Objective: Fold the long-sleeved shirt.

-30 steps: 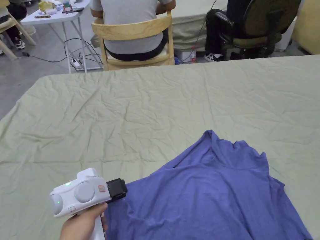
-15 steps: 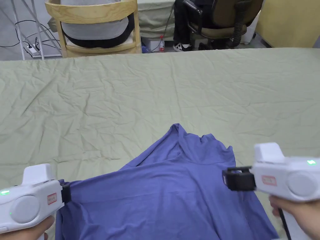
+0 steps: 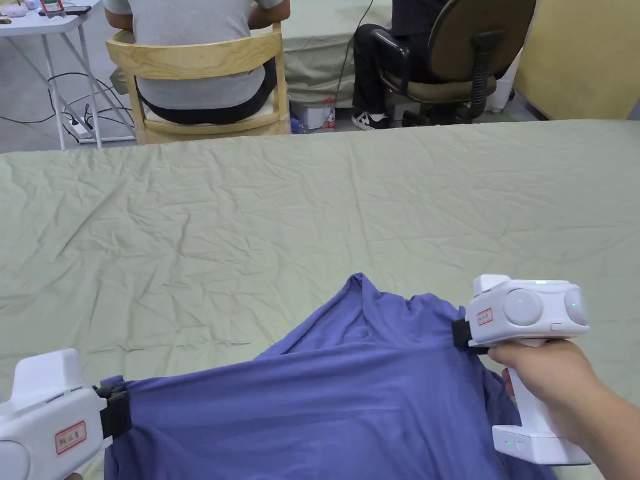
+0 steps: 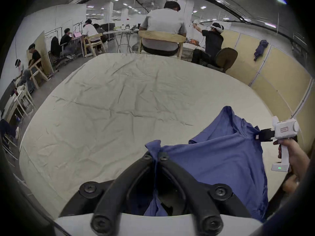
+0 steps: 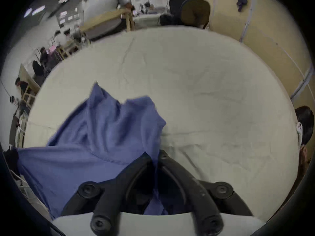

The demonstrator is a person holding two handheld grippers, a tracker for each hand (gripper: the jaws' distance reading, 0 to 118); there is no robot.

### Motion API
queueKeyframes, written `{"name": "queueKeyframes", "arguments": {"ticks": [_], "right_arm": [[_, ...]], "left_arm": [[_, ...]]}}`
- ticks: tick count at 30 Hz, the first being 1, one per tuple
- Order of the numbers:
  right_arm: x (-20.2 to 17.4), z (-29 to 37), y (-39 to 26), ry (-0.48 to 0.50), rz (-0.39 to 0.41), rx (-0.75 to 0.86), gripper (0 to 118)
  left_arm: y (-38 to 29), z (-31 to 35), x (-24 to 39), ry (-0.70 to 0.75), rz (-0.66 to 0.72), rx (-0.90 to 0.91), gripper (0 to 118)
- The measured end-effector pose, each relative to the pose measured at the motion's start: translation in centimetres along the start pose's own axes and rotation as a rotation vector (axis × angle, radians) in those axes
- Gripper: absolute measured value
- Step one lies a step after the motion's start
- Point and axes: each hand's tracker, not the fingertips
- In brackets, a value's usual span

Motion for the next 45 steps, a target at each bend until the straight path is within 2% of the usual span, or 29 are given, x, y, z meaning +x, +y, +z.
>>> {"name": "queueKeyframes", "arguments": {"ticks": [2,6,8,10,12,15,20,25,32,40,45], "right_arm": [[0.1,3.2,-0.3,0.016,0.003,0.071,7],[-0.2,12.2,-2.5,0.044,0.077,0.243,7],[-0.1,16.7,-3.9,0.076,0.065,0.301,7],[0.2,21.5,-5.8,0.118,0.018,0.352,7],[0.1,25.7,-7.7,0.138,0.033,0.411,7],[-0.2,31.9,-10.6,0.112,0.069,0.521,7],[-0.9,40.3,-14.8,0.098,0.061,0.703,7],[-1.2,46.3,-15.3,0.089,0.064,0.823,7],[-1.3,52.4,-8.5,0.079,0.082,0.943,7],[-0.7,57.1,5.5,0.095,0.094,0.984,7],[-0.6,59.8,15.1,0.042,0.094,0.965,7]], "left_arm": [[0.1,1.5,-0.1,-0.010,0.017,0.023,1],[0.0,6.3,-0.1,-0.017,0.059,0.108,0],[-0.1,8.8,-0.2,-0.025,0.075,0.150,1],[-0.4,11.8,-0.2,-0.017,0.084,0.193,1],[-0.5,14.7,-0.2,-0.029,0.113,0.243,1],[-0.9,19.2,-0.1,-0.049,0.128,0.308,1],[-1.1,26.0,0.2,-0.065,0.123,0.427,0],[0.1,31.6,0.7,-0.103,0.112,0.528,1],[6.7,35.4,2.6,-0.116,0.036,0.649,1],[19.7,38.0,4.6,-0.174,0.000,0.753,1],[28.5,39.2,5.8,-0.191,-0.001,0.804,1]]}}
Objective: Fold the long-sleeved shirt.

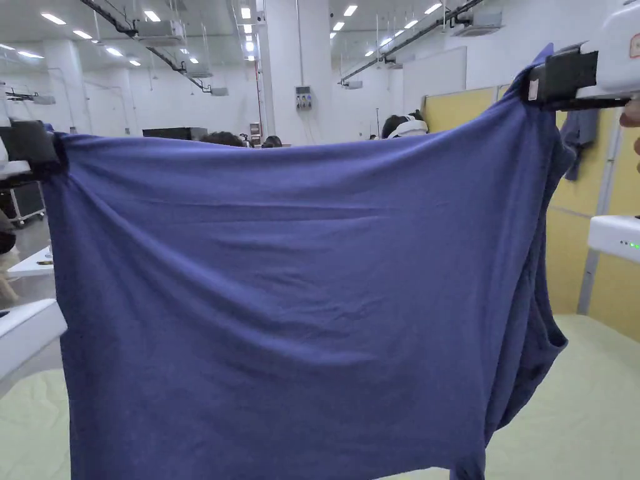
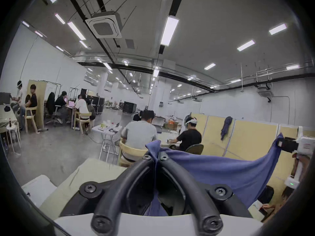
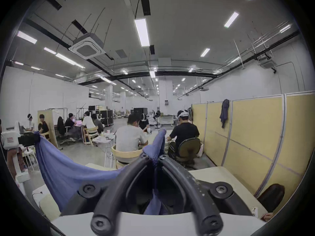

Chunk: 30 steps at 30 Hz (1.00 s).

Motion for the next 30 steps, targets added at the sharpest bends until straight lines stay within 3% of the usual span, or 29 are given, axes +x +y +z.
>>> {"name": "queueKeyframes", "arguments": {"ticks": [7,11,12,24,25,30], "right_arm": [[0.7,-9.8,8.8,-0.069,-0.003,-0.028,7],[-1.0,-12.0,10.1,-0.105,0.010,-0.022,7],[-0.9,-12.9,10.5,-0.123,-0.025,-0.015,7],[-0.7,-21.3,7.4,-0.163,-0.003,-0.021,7],[0.5,-25.5,8.3,-0.163,-0.009,-0.031,7],[1.9,-30.6,2.6,-0.181,-0.009,-0.107,7]], "left_arm": [[5.9,-9.7,1.2,0.075,-0.090,0.011,0],[7.0,-14.2,1.4,0.114,-0.070,-0.008,0],[7.2,-15.4,1.2,0.124,-0.066,-0.014,0],[6.3,-25.7,0.9,0.168,-0.058,0.003,0],[5.8,-26.7,0.9,0.172,-0.065,-0.004,0],[0.4,-29.7,1.0,0.174,-0.095,-0.045,0]]}}
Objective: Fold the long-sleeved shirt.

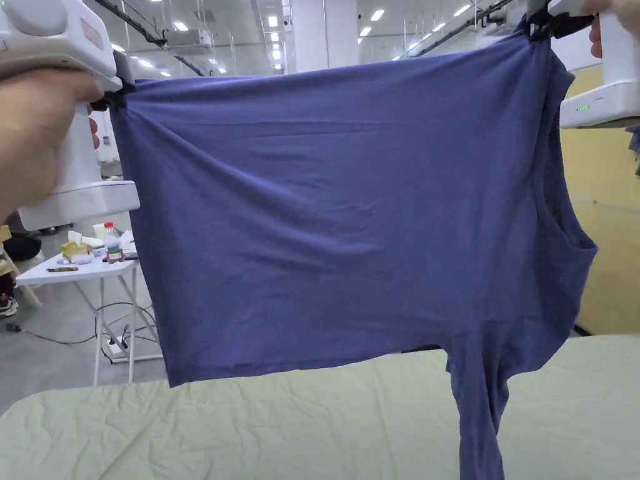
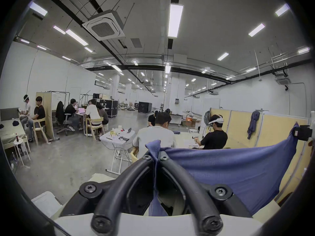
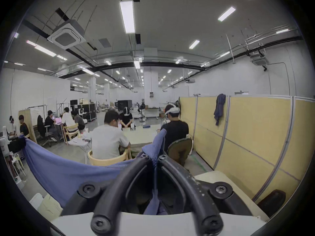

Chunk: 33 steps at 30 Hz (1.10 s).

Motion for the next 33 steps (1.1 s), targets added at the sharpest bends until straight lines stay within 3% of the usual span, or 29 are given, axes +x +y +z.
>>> {"name": "queueKeyframes", "arguments": {"ticks": [5,10,13,18,25,29,32,33], "right_arm": [[0.4,-6.3,-9.3,-0.003,0.024,-0.157,7],[0.9,-11.5,-24.0,0.032,0.019,-0.387,7],[1.1,-12.9,-32.8,0.030,0.049,-0.541,7],[1.7,-12.7,-43.5,0.039,-0.004,-0.700,7],[4.0,-6.5,-49.9,0.048,-0.044,-0.789,7],[4.0,0.4,-50.8,0.086,0.070,-0.755,7],[4.5,5.7,-51.8,0.096,0.049,-0.751,7],[4.3,7.5,-52.0,0.081,0.079,-0.744,7]], "left_arm": [[-9.3,-4.0,0.3,-0.011,-0.063,-0.136,0],[-22.2,-7.8,-0.2,-0.003,-0.082,-0.339,0],[-30.0,-8.8,-0.5,-0.007,-0.127,-0.449,1],[-40.1,-8.5,-1.8,0.011,-0.094,-0.614,0],[-46.8,-2.7,-3.5,-0.024,-0.141,-0.728,1],[-47.4,3.0,-4.6,-0.048,-0.155,-0.760,0],[-47.3,7.2,-6.3,-0.054,-0.146,-0.772,0],[-47.2,8.8,-6.7,-0.057,-0.148,-0.772,0]]}}
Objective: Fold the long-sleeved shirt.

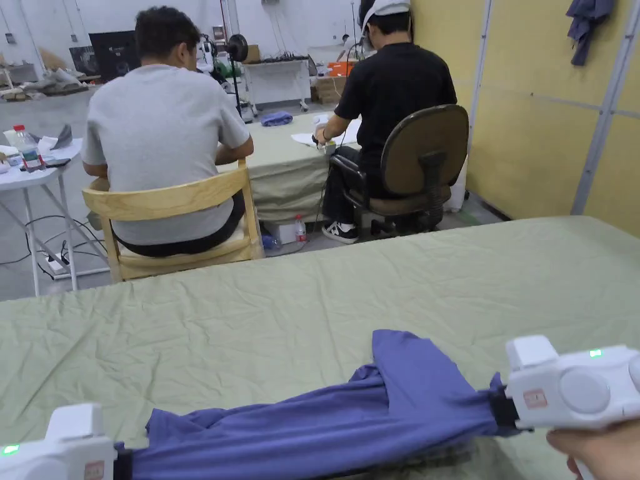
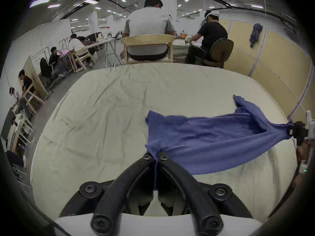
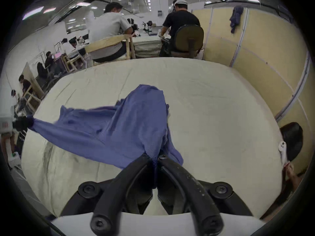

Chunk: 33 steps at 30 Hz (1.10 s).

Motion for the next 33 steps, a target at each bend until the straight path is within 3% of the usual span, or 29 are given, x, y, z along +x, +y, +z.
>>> {"name": "queueKeyframes", "arguments": {"ticks": [2,10,15,25,29,30,31,32,33], "right_arm": [[-0.6,2.4,-2.9,-0.022,0.072,0.005,7],[-0.6,10.7,-14.9,0.015,0.059,0.007,7],[-0.4,13.4,-21.6,0.037,0.006,-0.040,7],[-1.2,15.4,-30.0,0.002,0.041,-0.135,7],[-1.1,14.6,-30.5,0.019,-0.001,-0.153,7],[-1.3,14.6,-30.4,0.018,-0.005,-0.150,12],[-1.2,14.5,-30.3,0.023,-0.019,-0.138,31],[-1.1,14.3,-30.2,0.028,-0.030,-0.128,83],[-1.1,14.2,-30.2,-0.019,-0.040,-0.110,111]], "left_arm": [[-2.6,3.0,-0.2,-0.013,-0.026,0.013,0],[-13.3,13.1,-1.2,-0.038,-0.071,-0.023,0],[-19.7,16.9,-1.8,-0.037,-0.059,-0.081,0],[-27.3,19.8,-1.7,-0.063,-0.109,-0.152,0],[-27.5,18.8,-1.9,-0.065,-0.073,-0.175,2],[-27.4,18.7,-1.9,-0.070,-0.059,-0.177,10],[-27.4,18.6,-2.0,-0.084,-0.048,-0.177,36],[-27.3,18.7,-1.8,-0.113,-0.045,-0.165,95],[-27.2,18.8,-1.6,-0.102,-0.054,-0.152,109]]}}
